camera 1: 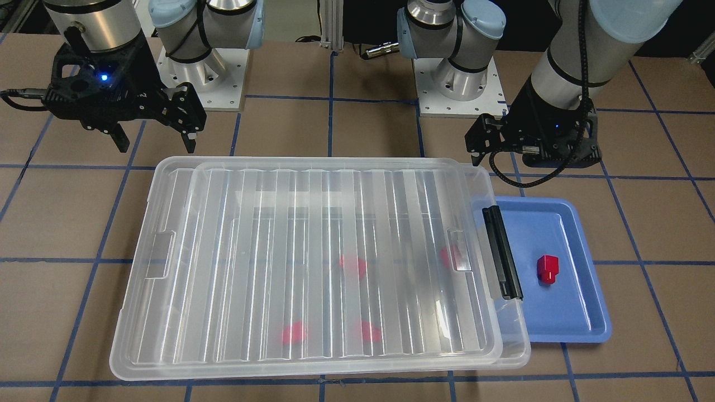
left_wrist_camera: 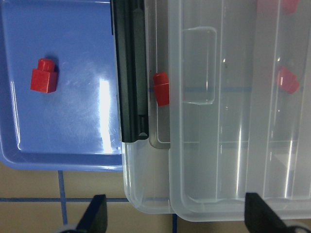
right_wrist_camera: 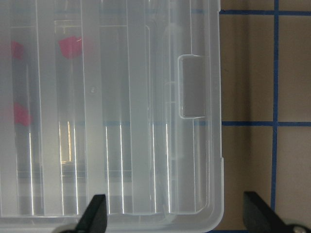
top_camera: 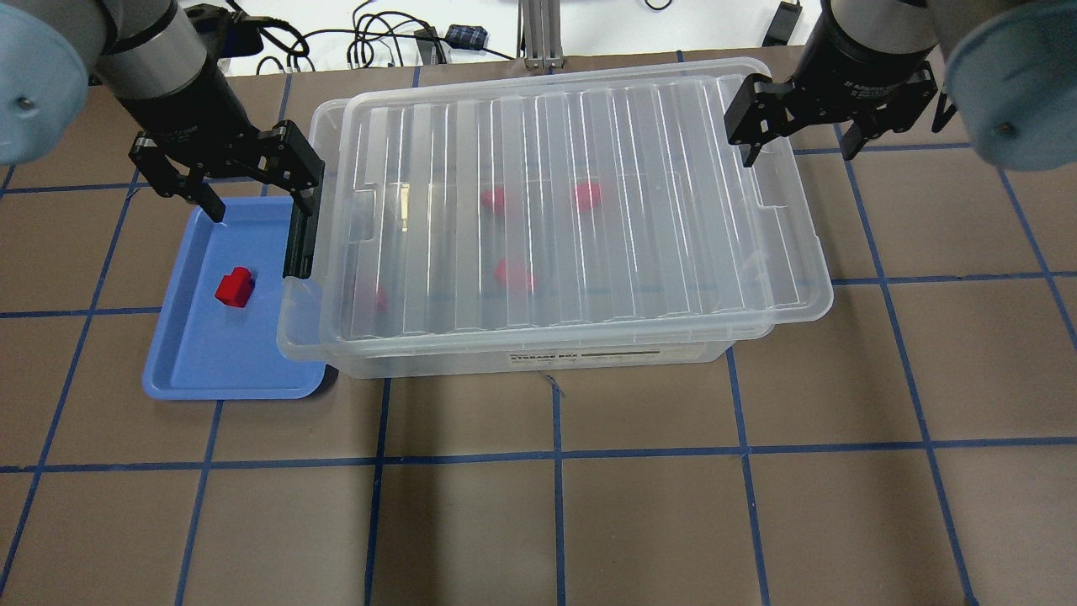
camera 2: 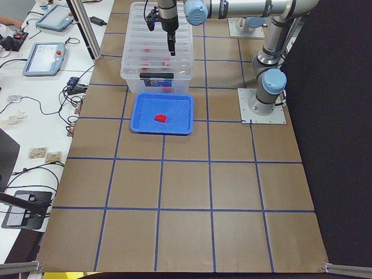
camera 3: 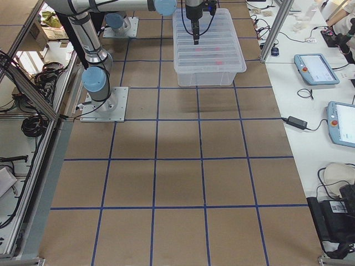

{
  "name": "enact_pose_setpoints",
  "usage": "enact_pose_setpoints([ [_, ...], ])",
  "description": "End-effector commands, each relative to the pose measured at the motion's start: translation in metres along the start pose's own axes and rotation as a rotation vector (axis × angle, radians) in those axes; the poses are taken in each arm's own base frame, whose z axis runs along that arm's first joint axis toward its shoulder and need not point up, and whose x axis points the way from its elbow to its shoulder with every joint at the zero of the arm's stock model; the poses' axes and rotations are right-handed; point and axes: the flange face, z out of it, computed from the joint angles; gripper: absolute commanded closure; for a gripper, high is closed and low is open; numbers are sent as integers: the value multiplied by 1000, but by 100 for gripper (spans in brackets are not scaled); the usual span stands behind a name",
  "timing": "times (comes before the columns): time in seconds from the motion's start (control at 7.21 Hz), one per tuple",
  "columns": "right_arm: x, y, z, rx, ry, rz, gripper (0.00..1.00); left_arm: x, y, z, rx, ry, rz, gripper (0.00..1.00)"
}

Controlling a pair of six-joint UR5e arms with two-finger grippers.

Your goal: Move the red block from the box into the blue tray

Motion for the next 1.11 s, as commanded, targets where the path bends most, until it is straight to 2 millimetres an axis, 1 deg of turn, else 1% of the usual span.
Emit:
enact_pose_setpoints([
  [0.0, 0, -1, 1, 0, -1, 0, 0, 0, 5, -6, 5, -4, 1, 0],
  [0.14, 0, 0, 1, -2, -1, 0, 0, -1, 4, -3, -3, -2, -1, 0],
  [0.28, 0, -1, 1, 0, -1, 0, 0, -1, 8, -2, -9, -5, -1, 0],
  [0.42, 0, -1, 1, 0, 0, 0, 0, -1, 9, 2, -13, -3, -1, 0],
  [0.97, 0, -1, 1, 0, 0, 0, 0, 0, 18, -13, 28, -1, -4, 0],
])
